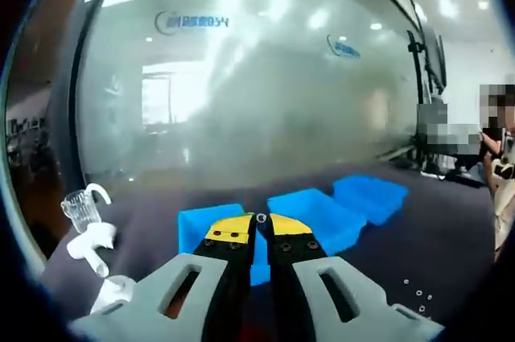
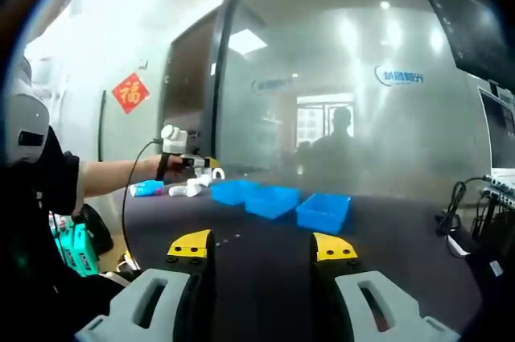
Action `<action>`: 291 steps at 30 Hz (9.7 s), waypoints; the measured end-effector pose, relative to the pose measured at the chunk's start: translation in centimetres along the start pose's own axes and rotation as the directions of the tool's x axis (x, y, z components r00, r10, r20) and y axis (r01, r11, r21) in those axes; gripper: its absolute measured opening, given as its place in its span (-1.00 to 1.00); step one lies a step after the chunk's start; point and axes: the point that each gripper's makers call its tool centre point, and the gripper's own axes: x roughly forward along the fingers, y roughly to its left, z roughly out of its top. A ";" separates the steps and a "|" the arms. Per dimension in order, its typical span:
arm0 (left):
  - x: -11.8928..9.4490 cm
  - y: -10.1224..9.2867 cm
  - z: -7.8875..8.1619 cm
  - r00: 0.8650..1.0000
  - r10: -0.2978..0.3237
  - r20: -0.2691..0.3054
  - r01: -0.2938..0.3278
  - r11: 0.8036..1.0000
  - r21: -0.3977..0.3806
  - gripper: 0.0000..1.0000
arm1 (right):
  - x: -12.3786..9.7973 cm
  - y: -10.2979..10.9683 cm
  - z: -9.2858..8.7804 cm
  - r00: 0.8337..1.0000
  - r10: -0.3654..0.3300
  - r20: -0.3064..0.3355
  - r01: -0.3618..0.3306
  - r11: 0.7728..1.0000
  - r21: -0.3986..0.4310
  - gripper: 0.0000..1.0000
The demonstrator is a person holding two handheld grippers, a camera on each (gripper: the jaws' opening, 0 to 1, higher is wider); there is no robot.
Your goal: Sort the screws, nuts, and washers into the corresponding bins
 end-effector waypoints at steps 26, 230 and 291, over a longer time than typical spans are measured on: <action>6.1 3.9 -2.0 0.994 0.056 -0.094 -0.058 0.998 -0.023 -0.89 | 0.3 0.4 -0.4 1.000 0.001 -0.014 -0.001 1.000 0.014 -0.16; -10.5 -8.9 -0.5 0.995 -0.046 0.085 0.051 0.997 -0.053 -0.91 | -0.2 0.4 -1.2 1.000 0.004 0.003 -0.004 1.000 0.014 -0.12; 2.4 0.1 -0.2 0.995 0.100 -0.028 -0.100 0.995 0.013 -0.36 | 0.3 0.9 -0.7 0.999 0.037 0.028 -0.038 0.998 0.052 -0.13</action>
